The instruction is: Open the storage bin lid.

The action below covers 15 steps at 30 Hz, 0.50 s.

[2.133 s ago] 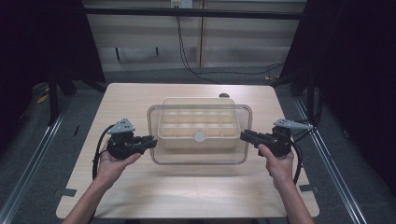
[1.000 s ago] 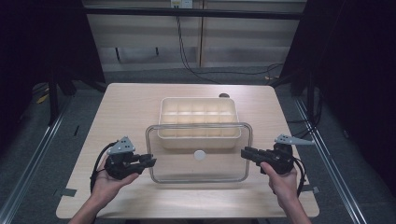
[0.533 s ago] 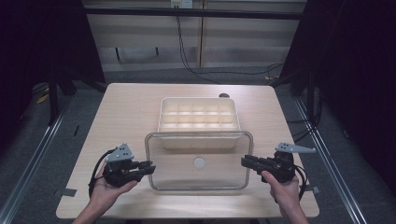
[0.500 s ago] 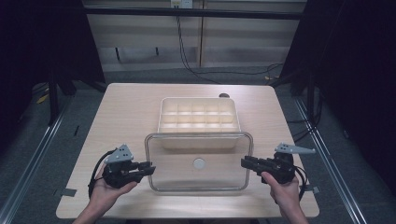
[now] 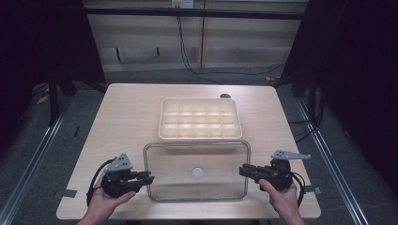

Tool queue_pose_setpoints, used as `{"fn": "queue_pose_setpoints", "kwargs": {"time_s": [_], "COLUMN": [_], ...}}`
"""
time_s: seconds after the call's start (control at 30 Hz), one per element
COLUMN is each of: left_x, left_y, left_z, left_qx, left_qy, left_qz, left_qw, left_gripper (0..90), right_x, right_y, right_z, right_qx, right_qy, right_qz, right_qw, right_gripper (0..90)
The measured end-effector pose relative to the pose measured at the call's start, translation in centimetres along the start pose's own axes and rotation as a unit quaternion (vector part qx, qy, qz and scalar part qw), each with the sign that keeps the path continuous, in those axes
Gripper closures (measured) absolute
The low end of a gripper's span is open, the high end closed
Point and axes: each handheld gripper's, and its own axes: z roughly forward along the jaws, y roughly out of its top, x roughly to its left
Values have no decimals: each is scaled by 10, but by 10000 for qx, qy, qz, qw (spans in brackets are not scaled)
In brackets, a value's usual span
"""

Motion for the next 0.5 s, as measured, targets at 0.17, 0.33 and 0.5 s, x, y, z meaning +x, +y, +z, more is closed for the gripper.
{"fn": "queue_pose_setpoints", "kwargs": {"time_s": [0.17, 0.33, 0.5], "left_x": [-3, 0, 3], "left_y": [-1, -1, -1], "left_z": [3, 6, 9], "left_qx": [87, 135, 187], "left_qy": [62, 7, 4], "left_qz": [151, 112, 83], "left_qw": [9998, 9998, 9998], "left_gripper": [702, 676, 657], "right_x": [-3, -3, -2], "right_y": [-7, -8, -9], "right_z": [2, 5, 10], "right_qx": [73, 105, 164], "right_qy": [-48, -134, -231], "right_qz": [73, 51, 23], "right_qw": [9999, 9998, 9996], "right_gripper": [702, 698, 682]}}
